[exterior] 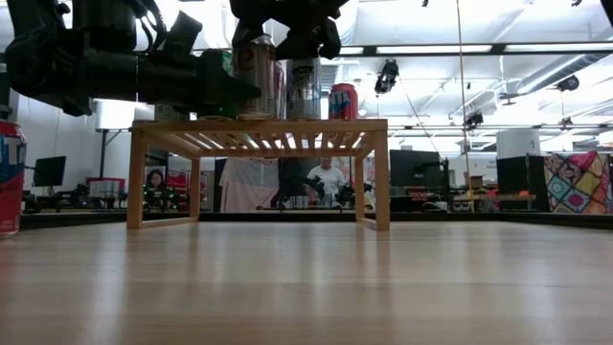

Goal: Place canned beverage on shelf
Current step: Put the white soda can on the shelf

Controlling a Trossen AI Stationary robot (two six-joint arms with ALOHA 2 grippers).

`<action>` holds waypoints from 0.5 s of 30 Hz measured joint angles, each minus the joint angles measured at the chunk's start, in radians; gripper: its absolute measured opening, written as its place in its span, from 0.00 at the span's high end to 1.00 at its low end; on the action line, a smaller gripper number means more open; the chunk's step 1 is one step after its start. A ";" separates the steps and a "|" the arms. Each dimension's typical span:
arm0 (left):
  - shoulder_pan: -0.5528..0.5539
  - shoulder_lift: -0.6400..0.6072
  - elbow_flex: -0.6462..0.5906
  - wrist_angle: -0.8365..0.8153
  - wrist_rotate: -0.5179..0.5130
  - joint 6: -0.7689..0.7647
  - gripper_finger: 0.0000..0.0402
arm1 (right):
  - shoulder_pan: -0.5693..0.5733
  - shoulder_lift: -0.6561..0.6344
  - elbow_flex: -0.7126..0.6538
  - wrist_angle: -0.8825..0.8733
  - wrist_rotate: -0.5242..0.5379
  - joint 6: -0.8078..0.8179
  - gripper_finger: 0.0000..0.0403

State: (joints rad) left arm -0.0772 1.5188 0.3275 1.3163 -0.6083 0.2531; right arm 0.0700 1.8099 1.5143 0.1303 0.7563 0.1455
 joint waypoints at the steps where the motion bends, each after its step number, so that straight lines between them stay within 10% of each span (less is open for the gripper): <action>1: 0.000 0.000 0.000 0.000 0.000 0.000 1.00 | 0.000 0.000 0.000 -0.001 0.000 0.001 0.19; 15: 0.001 0.000 0.000 0.000 0.000 0.000 1.00 | 0.000 -0.001 0.002 -0.017 0.004 0.038 0.19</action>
State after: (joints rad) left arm -0.0765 1.5188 0.3275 1.3161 -0.6085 0.2532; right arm 0.0700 1.8088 1.5158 0.1135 0.7601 0.1837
